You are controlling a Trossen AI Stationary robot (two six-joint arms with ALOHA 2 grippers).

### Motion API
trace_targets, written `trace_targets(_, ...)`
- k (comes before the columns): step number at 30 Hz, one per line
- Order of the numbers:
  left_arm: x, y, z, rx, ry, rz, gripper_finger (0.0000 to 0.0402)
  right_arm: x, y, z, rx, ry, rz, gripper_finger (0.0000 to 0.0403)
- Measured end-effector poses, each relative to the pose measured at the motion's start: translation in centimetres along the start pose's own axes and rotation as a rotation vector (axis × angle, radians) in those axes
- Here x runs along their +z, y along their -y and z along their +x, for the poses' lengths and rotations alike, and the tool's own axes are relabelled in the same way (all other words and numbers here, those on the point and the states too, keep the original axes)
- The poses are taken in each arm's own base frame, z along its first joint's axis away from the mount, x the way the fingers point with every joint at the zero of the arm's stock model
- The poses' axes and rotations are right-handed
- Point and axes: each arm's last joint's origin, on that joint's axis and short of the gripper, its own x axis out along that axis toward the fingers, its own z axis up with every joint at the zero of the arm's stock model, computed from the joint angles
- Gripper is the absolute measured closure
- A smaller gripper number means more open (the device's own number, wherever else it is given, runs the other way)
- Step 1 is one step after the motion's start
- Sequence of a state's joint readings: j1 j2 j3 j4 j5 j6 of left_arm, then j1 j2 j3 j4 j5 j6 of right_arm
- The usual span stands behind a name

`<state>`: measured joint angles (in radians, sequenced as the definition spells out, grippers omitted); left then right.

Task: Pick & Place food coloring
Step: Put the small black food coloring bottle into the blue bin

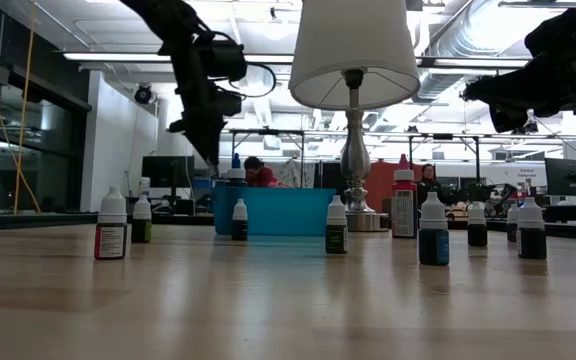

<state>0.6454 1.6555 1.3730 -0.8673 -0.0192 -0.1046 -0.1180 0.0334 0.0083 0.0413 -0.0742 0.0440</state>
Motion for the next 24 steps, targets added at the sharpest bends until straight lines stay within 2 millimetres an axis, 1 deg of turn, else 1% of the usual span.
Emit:
trace_targets(3, 1.1, -0.5, -0.2, -0.045, 0.023, -0.073, 0.0359, 0.0, 0.0, 0.0, 0.000, 0.000, 0.000, 0.0402)
trace_targets(10, 3.4, -1.3, 1.1, -0.123, 0.017, -0.222, 0.0359, 0.0, 0.0, 0.0, 0.000, 0.000, 0.000, 0.0402)
trace_targets(17, 6.0, -1.0, 3.1, -0.158, 0.015, -0.322, 0.0359, 0.0, 0.0, 0.0, 0.000, 0.000, 0.000, 0.0402)
trace_targets(21, 6.9, -0.9, 4.4, -0.173, 0.012, -0.408, 0.0359, 0.0, 0.0, 0.0, 0.000, 0.000, 0.000, 0.0402)
trace_targets(24, 7.0, -1.0, 5.4, -0.150, -0.003, -0.468, 0.0359, 0.0, 0.0, 0.0, 0.000, 0.000, 0.000, 0.0402)
